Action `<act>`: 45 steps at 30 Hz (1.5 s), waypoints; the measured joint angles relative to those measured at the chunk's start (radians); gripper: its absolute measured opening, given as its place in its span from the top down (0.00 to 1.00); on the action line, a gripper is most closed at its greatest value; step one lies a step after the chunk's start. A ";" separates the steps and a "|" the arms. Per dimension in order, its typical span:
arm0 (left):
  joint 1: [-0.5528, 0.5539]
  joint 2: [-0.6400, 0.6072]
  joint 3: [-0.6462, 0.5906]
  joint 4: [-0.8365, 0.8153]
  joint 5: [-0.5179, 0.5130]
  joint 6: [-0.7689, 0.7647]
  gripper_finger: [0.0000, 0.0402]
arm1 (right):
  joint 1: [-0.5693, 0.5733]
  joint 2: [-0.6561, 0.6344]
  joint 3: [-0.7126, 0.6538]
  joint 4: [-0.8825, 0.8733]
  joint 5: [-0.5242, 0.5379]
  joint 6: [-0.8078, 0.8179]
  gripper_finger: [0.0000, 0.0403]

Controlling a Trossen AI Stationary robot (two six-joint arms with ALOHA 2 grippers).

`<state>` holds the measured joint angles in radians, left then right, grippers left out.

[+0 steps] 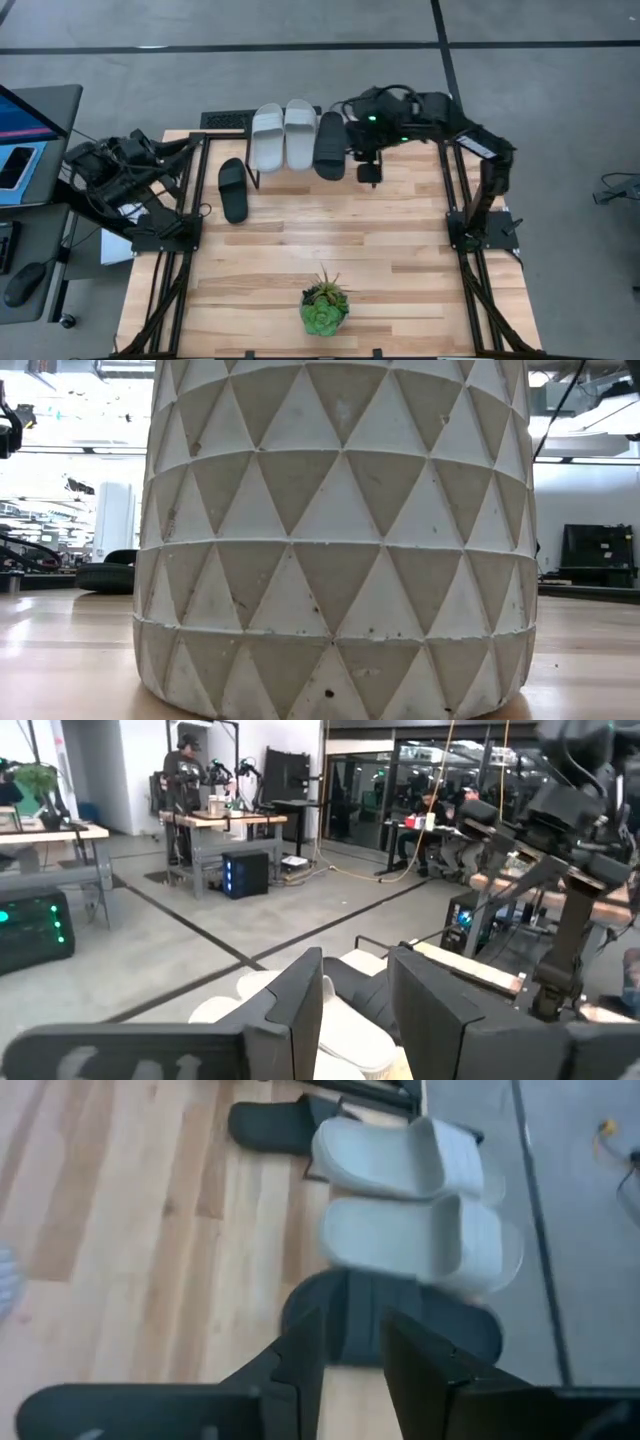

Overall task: Pick and place slides into the shelf
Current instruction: Put the black slide on the shelf

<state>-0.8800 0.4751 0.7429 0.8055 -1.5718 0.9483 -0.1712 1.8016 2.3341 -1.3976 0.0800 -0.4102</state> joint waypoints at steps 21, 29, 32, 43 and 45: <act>0.017 0.001 -0.066 0.017 0.000 -0.243 0.74 | 0.167 -0.194 -0.002 -0.174 -0.001 0.308 0.87; -0.025 0.000 0.010 0.054 0.000 -0.230 0.74 | 0.229 -0.224 -0.002 -0.173 -0.004 0.315 0.87; -0.066 0.005 0.071 0.051 0.000 -0.159 0.74 | 0.247 -0.233 -0.001 -0.174 -0.004 0.314 0.87; -0.211 0.046 0.200 0.047 0.001 -0.098 0.74 | 0.286 -0.238 -0.002 -0.174 -0.003 0.340 0.87; -0.212 0.046 0.185 0.047 0.002 -0.075 0.74 | 0.292 -0.238 -0.002 -0.174 -0.002 0.340 0.87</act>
<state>-1.0925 0.5213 0.9277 0.8526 -1.5700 0.8733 0.1211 1.5639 2.3322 -1.5711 0.0784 -0.0704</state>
